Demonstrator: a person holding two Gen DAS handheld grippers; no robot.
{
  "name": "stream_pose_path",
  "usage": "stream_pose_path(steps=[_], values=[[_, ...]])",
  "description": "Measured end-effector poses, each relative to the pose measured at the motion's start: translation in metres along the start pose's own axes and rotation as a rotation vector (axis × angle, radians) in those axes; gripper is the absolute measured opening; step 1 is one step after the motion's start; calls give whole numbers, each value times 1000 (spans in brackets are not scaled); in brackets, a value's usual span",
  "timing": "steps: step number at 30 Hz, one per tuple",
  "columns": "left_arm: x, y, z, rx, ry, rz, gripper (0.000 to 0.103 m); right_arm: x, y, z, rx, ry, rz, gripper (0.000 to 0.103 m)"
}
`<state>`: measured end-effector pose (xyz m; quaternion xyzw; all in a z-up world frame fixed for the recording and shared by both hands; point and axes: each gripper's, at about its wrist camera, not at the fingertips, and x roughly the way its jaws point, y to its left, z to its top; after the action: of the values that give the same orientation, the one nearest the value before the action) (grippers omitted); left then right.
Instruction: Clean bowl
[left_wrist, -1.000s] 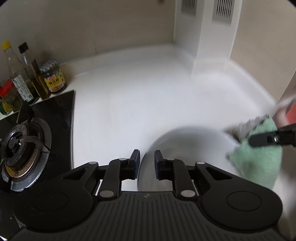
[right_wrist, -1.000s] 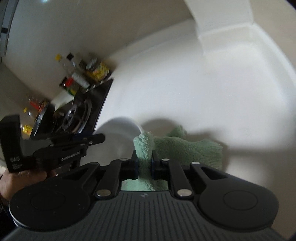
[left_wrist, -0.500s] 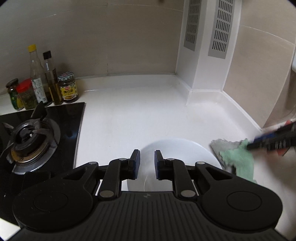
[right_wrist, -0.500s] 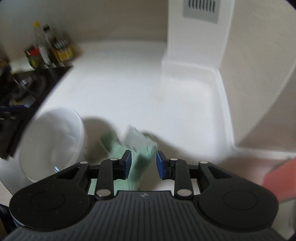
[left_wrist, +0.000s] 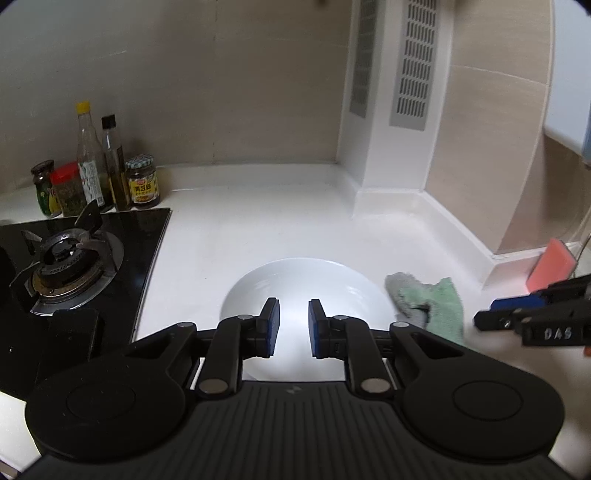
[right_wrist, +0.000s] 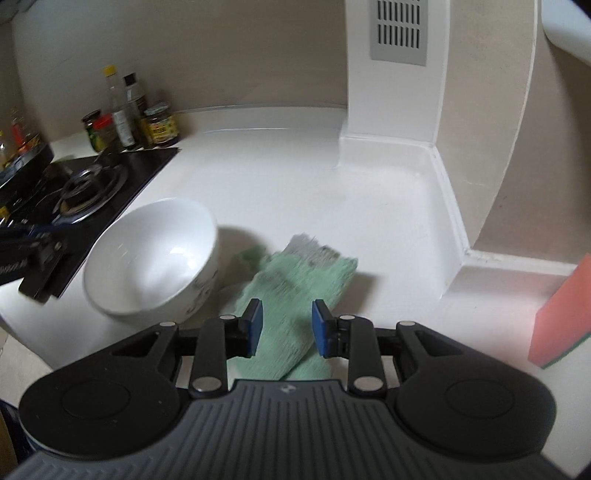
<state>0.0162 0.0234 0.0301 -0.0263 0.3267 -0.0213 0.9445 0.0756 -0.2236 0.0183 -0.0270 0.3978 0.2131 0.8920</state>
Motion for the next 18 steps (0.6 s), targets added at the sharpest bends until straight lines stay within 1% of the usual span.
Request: stream_pose_path(steps=[3, 6, 13, 15, 18], values=[[-5, -4, 1, 9, -9, -1, 19, -11, -1, -8, -7, -14, 15, 25], [-6, -5, 1, 17, -12, -1, 19, -21, 6, -14, -33, -42, -4, 25], [-2, -3, -4, -9, 31, -22, 19, -35, 16, -20, -102, -92, -55, 25], [-3, -4, -6, -7, 29, -12, 19, -37, 20, -23, -117, -107, -62, 25], [-4, -8, -9, 2, 15, 1, 19, -36, 25, -25, -133, -106, -59, 25]])
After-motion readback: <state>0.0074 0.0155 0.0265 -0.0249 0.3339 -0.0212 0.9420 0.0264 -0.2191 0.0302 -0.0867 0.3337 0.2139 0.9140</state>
